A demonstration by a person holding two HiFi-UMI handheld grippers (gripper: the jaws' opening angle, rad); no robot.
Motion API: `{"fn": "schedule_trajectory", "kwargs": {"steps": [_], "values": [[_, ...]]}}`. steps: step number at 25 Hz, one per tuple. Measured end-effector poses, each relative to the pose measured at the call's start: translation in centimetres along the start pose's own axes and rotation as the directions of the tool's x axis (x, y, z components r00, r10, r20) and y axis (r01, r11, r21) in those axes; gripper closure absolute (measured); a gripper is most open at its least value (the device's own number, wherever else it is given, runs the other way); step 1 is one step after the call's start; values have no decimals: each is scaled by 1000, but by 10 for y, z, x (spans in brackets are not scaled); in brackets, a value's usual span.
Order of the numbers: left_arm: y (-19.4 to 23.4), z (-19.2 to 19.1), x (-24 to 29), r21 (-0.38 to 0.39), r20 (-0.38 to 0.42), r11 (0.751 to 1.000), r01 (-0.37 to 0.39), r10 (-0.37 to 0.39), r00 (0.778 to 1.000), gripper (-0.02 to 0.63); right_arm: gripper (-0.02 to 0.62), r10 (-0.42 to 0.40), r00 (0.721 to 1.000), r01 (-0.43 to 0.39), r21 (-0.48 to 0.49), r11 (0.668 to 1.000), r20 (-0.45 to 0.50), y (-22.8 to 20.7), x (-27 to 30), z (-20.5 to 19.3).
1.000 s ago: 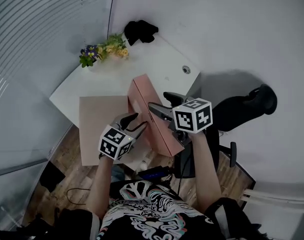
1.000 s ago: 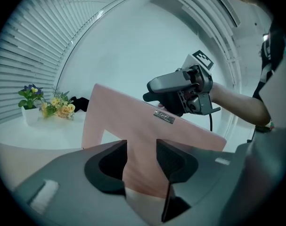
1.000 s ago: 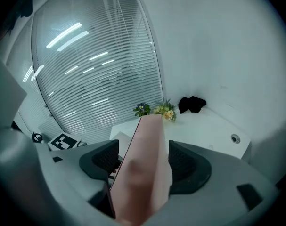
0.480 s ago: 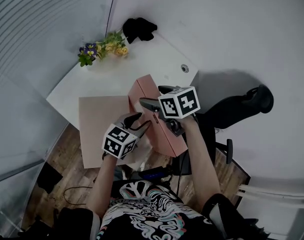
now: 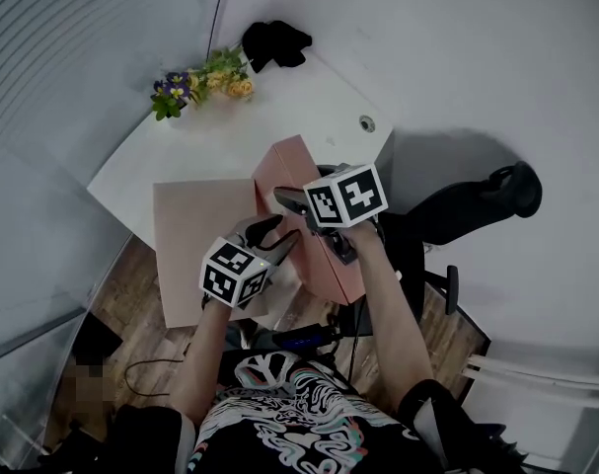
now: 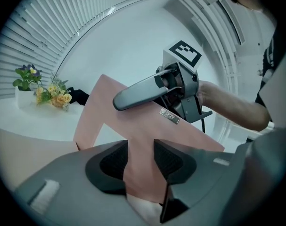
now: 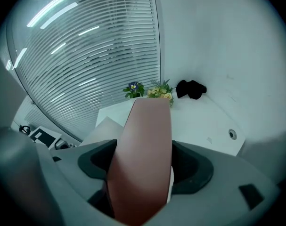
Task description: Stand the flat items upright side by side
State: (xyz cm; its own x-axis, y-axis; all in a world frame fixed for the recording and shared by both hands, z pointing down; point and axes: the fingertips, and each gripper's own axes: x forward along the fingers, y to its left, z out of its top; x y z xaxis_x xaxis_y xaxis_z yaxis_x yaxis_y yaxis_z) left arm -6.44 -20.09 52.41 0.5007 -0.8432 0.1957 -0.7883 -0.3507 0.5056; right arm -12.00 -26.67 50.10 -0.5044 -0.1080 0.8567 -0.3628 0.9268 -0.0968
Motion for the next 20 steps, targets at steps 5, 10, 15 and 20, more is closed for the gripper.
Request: {"fn": "schedule_trajectory", "kwargs": {"steps": [5, 10, 15, 20], "values": [[-1, -4, 1, -53, -10, 999, 10, -10, 1000, 442, 249, 3, 1000, -3, 8, 1000, 10, 0, -1, 0], [-2, -2, -1, -93, 1, 995, 22, -22, 1000, 433, 250, -14, 1000, 13, 15, 1000, 28, 1, -4, 5], [-2, 0, -2, -131, 28, 991, 33, -30, 999, 428, 252, -24, 993, 19, 50, 999, 112, -5, -18, 18], [-4, 9, -4, -191, 70, 979, 66, -54, 996, 413, 252, -52, 978, 33, 95, 995, 204, -13, -35, 30]]}}
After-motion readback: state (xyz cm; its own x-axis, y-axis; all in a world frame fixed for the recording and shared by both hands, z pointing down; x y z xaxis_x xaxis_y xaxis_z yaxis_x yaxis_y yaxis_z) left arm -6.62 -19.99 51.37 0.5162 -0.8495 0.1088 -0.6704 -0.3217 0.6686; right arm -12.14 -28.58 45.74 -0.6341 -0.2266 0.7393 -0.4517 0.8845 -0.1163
